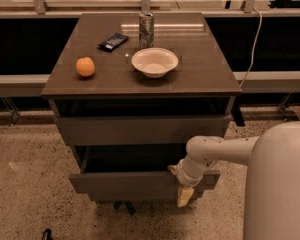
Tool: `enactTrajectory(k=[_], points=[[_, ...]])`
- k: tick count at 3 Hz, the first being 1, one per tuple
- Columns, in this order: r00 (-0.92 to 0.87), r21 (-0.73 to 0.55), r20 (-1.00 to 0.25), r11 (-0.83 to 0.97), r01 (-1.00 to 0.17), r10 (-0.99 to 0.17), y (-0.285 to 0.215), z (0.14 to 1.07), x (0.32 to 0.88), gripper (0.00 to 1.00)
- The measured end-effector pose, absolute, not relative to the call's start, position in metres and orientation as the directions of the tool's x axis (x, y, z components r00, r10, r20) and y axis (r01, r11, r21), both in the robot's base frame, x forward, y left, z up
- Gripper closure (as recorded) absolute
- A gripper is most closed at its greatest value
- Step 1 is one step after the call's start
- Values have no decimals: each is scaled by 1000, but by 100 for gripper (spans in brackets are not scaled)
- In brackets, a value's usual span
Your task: Open middle drawer
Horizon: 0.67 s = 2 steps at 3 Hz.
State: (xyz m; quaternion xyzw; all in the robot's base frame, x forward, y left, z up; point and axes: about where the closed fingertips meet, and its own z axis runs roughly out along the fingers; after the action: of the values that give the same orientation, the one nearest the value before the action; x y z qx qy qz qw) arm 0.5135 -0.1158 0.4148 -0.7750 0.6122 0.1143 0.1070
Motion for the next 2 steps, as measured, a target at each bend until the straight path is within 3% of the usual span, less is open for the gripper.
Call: enactTrajectory(k=[1, 2], points=[[224, -26, -308, -227, -973, -925, -116, 415, 513, 5], [202, -24, -303, -204, -979, -932, -117, 411, 525, 0]])
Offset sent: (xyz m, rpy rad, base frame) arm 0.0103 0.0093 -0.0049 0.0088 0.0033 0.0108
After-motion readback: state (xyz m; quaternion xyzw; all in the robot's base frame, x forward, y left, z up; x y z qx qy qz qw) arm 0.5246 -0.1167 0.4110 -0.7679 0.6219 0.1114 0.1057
